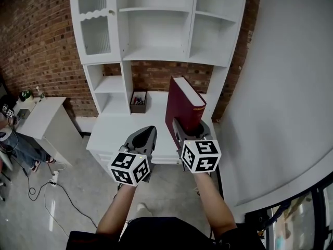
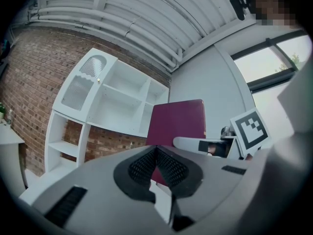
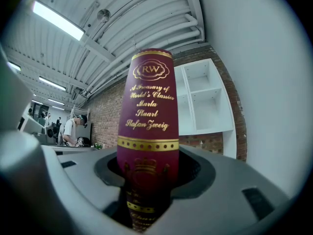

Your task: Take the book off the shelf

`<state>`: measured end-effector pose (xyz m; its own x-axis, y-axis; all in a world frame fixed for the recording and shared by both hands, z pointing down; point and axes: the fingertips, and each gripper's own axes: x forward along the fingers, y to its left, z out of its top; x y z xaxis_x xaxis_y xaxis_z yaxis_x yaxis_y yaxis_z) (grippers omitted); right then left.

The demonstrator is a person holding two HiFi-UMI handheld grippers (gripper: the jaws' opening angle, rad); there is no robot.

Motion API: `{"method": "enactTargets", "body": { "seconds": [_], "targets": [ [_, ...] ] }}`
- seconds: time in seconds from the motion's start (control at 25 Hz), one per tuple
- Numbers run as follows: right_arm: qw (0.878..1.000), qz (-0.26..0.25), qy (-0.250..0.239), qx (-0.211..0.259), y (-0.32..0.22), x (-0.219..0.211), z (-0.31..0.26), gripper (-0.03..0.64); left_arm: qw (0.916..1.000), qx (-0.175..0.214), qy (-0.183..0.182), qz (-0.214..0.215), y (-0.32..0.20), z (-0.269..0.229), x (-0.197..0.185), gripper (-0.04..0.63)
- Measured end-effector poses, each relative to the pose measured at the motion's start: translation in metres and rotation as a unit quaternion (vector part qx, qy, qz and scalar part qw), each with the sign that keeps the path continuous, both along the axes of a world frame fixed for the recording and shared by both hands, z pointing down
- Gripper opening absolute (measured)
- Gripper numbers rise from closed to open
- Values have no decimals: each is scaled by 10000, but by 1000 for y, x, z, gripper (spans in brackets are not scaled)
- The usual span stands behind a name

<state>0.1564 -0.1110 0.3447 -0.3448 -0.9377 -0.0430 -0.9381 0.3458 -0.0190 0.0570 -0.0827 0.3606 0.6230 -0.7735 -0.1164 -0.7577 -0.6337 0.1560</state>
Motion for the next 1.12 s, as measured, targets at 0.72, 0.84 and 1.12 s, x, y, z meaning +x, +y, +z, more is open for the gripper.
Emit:
{"method": "enactTargets", "body": {
  "seconds": [0.72, 0.84, 1.12],
  "targets": [
    [9998, -37, 165, 142, 8, -5, -6, 239, 10000, -4, -29, -23, 5, -4, -3, 15],
    [9998, 10, 150, 136, 11, -8, -4, 239, 10000, 3, -24, -13, 5, -4, -10, 15],
    [9998, 97, 113, 142, 17, -21, -7, 239, 10000, -23, -32, 66, 9, -5, -25, 15]
  ]
}}
